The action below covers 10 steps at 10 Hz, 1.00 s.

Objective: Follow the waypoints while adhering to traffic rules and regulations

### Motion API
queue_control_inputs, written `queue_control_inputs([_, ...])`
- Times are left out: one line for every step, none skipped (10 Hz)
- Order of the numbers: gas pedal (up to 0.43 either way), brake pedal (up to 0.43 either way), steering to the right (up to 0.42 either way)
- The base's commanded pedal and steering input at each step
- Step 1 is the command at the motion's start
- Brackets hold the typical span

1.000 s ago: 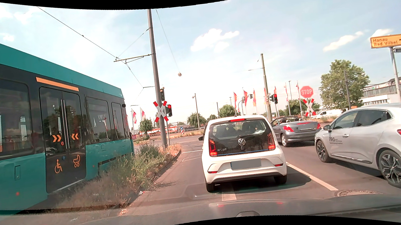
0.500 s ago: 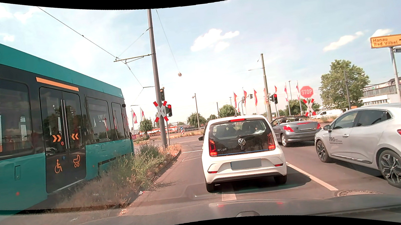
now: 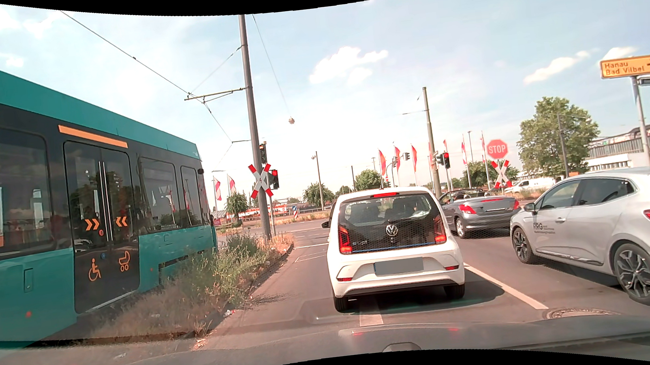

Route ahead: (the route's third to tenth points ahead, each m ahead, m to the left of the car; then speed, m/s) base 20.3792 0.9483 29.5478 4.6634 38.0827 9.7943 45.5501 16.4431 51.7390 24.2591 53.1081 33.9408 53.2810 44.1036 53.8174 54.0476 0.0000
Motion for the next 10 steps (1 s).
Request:
queue_control_inputs([0.0, 0.22, -0.004])
queue_control_inputs([0.0, 0.22, -0.004])
queue_control_inputs([0.0, 0.22, -0.004])
queue_control_inputs([0.0, 0.22, -0.004])
queue_control_inputs([0.0, 0.22, -0.004])
queue_control_inputs([0.0, 0.22, -0.004])
queue_control_inputs([0.0, 0.22, -0.004])
queue_control_inputs([0.0, 0.22, -0.004])
queue_control_inputs([0.0, 0.226, -0.004])
queue_control_inputs([0.0, 0.232, -0.004])
